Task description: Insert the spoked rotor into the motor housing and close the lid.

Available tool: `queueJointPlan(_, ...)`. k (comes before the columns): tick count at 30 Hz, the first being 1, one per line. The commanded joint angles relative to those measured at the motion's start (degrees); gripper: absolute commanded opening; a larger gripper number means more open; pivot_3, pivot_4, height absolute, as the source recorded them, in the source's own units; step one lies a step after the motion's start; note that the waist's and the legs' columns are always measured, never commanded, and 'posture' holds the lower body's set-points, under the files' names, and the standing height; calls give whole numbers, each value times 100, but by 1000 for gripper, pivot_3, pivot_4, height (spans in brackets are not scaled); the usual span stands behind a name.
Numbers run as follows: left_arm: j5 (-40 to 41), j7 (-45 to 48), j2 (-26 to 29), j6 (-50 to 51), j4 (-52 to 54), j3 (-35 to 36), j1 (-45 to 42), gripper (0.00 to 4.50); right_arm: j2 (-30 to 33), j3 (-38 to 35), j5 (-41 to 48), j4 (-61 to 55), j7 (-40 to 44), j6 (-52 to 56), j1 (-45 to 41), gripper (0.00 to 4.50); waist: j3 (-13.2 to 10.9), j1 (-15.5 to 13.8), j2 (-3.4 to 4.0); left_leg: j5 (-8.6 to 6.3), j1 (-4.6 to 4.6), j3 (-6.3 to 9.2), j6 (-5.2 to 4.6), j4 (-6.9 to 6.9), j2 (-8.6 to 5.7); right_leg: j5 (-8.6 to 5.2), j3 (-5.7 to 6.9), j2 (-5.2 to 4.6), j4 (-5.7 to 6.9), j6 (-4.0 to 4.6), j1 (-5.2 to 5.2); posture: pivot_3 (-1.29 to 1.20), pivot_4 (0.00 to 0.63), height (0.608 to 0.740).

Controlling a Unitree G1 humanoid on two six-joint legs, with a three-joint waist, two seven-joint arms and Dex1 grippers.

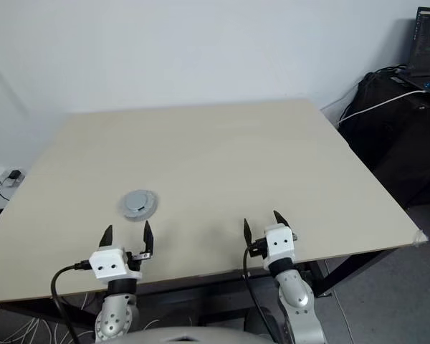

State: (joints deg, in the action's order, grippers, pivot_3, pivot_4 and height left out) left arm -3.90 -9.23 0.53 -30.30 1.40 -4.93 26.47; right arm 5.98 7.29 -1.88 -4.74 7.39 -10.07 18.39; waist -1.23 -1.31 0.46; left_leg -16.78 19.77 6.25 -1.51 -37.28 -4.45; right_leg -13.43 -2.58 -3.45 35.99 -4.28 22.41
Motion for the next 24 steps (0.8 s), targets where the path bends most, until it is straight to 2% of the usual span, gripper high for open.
queueJointPlan(1, -54, 78, -65, 42, 461, -27, 30, 4482, -37, -42, 46, -274, -15, 46, -48, 4500, 0, -1, 0, 0, 0, 0, 0, 0, 0, 0, 0, 0, 0, 0, 0, 0, 0, 740)
queueJointPlan(12, -174, 151, -276, 542, 998, -167, 71, 4482, -59, -143, 64, 37, -33, -79, -145, 4500, 0, 0, 1, 2, 0, 0, -4, -1, 0, 0, 1, 1, 1, -1, -1, 0, 0, 740)
queueJointPlan(24, 33, 281, -238, 385, 588, -4, -66, 4482, -53, -176, 128, 418, 93, -236, -298, 4500, 2, 0, 4, 15, -1, 0, -27, -2, 0, 0, 0, 2, 2, 0, 0, 0, 0, 740)
